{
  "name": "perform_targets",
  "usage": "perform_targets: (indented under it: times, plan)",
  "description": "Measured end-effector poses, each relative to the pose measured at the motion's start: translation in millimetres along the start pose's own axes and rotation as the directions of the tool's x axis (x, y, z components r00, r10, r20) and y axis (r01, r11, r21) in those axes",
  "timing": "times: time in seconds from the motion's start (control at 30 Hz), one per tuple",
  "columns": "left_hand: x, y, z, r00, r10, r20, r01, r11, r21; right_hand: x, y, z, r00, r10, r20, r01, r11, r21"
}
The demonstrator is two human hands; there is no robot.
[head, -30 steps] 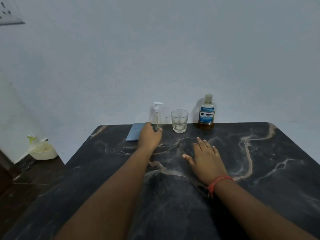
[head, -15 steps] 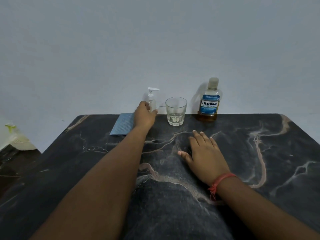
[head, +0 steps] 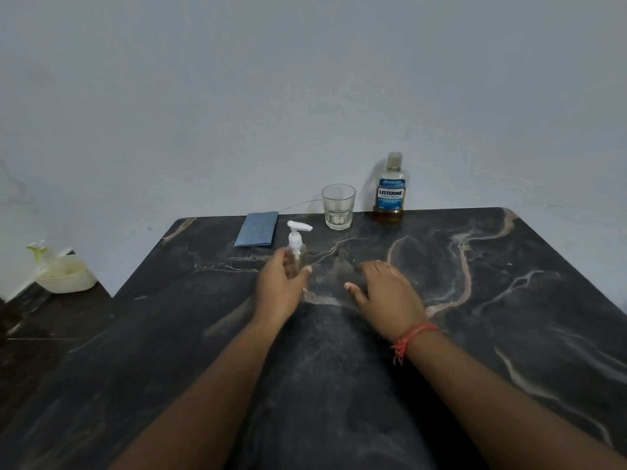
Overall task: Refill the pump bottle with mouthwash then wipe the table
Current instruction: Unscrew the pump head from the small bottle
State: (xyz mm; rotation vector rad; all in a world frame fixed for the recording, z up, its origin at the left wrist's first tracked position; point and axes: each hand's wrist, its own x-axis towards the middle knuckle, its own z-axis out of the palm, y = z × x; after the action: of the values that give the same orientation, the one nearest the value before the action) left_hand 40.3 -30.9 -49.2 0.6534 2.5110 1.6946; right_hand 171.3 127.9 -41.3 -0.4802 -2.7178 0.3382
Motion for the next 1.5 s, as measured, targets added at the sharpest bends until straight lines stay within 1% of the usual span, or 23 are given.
perform_targets:
  times: [0.17, 0.27, 0.4, 0.53, 0.57, 0.7, 0.8, 0.9, 1.03, 1.1, 1.17, 1.23, 1.3, 1.33, 1.4, 1.5]
  plan:
    - [-79.8, 0.7, -13.2, 0.999, 0.044, 0.028, -0.043, 0.998, -0.056, -47.6, -19.7, -7.5, 0.995, 0.029, -0.094, -0.009, 0.980, 0.199]
    - [-109.9, 0.9, -16.0, 0.997, 0.077, 0.022, -0.077, 0.997, -0.018, -69.3, -31.3, -12.6, 0.994, 0.048, -0.096, -0.011, 0.936, 0.351]
    - [-132.5, 4.7, -16.6, 0.993, 0.116, -0.016, -0.116, 0.993, 0.019, -86.8, -48.9, -22.4, 0.996, 0.066, -0.051, -0.024, 0.811, 0.584]
    - [-138.9, 6.9, -14.7, 0.990, 0.127, -0.065, -0.122, 0.990, 0.073, -82.0, -70.3, -30.2, 0.999, 0.033, -0.019, -0.008, 0.680, 0.733]
    - [-139.6, 7.4, -14.5, 0.988, 0.135, -0.080, -0.127, 0.987, 0.099, -78.5, -76.2, -31.7, 0.999, 0.029, -0.019, -0.005, 0.664, 0.747]
    - [-141.6, 7.7, -16.0, 0.979, 0.180, -0.096, -0.163, 0.974, 0.159, -65.8, -96.1, -31.7, 0.998, 0.033, -0.061, 0.024, 0.664, 0.747]
    - [-140.8, 7.0, -17.2, 0.980, 0.182, -0.083, -0.163, 0.968, 0.192, -60.0, -100.5, -28.9, 0.990, 0.096, -0.108, 0.018, 0.661, 0.750]
    - [-138.8, 3.4, -17.3, 0.981, 0.179, -0.075, -0.160, 0.964, 0.211, -57.7, -98.1, -24.4, 0.989, 0.123, -0.081, -0.007, 0.588, 0.809]
    - [-136.4, 0.1, -17.2, 0.977, 0.197, -0.076, -0.175, 0.957, 0.233, -55.9, -95.8, -24.4, 0.995, 0.079, -0.053, 0.004, 0.523, 0.853]
    - [-136.4, -0.1, -17.9, 0.975, 0.205, -0.085, -0.178, 0.951, 0.252, -54.3, -93.3, -26.5, 0.998, 0.039, -0.039, 0.012, 0.542, 0.840]
    - [-136.5, -1.0, -17.8, 0.973, 0.211, -0.093, -0.181, 0.949, 0.257, -52.6, -89.7, -30.9, 0.999, -0.041, 0.011, 0.014, 0.572, 0.820]
    - [-137.0, -1.8, -17.4, 0.972, 0.215, -0.095, -0.186, 0.951, 0.248, -51.2, -87.2, -38.1, 0.988, -0.131, 0.075, 0.015, 0.577, 0.817]
    - [-137.0, -2.7, -16.5, 0.972, 0.216, -0.093, -0.188, 0.950, 0.248, -51.5, -86.6, -44.3, 0.979, -0.176, 0.103, 0.023, 0.595, 0.803]
    - [-137.2, -3.1, -16.0, 0.972, 0.216, -0.089, -0.189, 0.951, 0.244, -52.8, -87.0, -45.6, 0.979, -0.175, 0.107, 0.021, 0.607, 0.795]
    - [-137.6, -3.3, -15.7, 0.972, 0.219, -0.082, -0.195, 0.954, 0.230, -56.1, -88.3, -43.5, 0.988, -0.125, 0.085, 0.014, 0.632, 0.775]
    - [-137.6, -3.7, -16.0, 0.970, 0.226, -0.087, -0.201, 0.951, 0.233, -59.6, -92.8, -38.5, 1.000, -0.019, 0.022, -0.005, 0.620, 0.784]
